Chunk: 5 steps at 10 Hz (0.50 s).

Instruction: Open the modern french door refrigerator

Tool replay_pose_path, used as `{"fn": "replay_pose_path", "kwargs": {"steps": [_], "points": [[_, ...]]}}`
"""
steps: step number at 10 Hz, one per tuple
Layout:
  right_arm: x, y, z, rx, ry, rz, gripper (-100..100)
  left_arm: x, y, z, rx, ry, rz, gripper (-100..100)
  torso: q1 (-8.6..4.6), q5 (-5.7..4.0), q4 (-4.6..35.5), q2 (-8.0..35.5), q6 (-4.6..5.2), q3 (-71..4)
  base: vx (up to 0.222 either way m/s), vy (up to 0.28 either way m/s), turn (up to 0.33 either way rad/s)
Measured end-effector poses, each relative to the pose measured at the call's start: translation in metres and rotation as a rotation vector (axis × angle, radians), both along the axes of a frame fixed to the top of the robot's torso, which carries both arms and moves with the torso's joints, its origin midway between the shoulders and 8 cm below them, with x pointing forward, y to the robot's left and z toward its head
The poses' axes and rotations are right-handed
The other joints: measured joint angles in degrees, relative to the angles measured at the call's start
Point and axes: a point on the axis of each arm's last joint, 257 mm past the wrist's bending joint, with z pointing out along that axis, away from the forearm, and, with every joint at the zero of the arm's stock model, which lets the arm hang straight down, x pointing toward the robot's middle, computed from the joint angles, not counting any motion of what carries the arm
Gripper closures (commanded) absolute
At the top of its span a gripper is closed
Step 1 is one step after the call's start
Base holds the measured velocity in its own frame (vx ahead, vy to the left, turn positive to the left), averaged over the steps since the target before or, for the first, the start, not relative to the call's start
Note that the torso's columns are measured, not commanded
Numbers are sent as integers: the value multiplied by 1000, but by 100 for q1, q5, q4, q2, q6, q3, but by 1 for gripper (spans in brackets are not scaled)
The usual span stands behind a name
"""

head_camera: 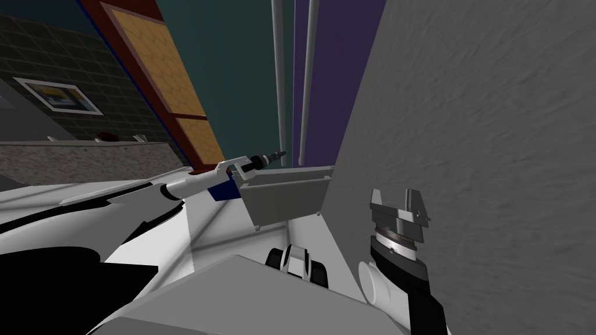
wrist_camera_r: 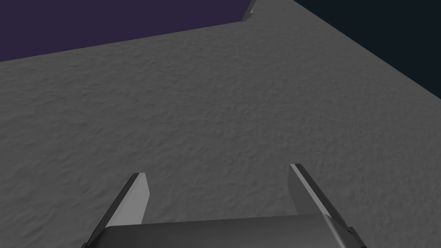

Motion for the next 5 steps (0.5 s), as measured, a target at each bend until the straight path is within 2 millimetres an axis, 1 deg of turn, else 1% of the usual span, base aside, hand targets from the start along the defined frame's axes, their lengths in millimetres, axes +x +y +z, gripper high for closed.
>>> {"fn": "replay_pose_path", "kwargs": {"steps": [1, 2, 3, 5], "points": [[0, 0, 0, 0, 0, 0, 0, 0, 0, 0, 0, 0, 0, 100, -3, -1, -1, -6, 0, -3, -25, 61, 44], [0, 0, 0, 0, 0, 0, 0, -2, -5, -1, 3, 1, -11, 100, -12, -8, 1, 1, 23, 0, -69, 148, -4], [0, 0, 0, 0, 0, 0, 0, -9, -15, -1, 5, 0, -40, 100, -17, -11, 5, 11, 27, 7, -80, 182, -42], [0, 0, 0, 0, 0, 0, 0, -27, -47, 6, 3, -3, -125, 100, -1, -1, -2, -7, 2, -4, -94, 197, -14]]}}
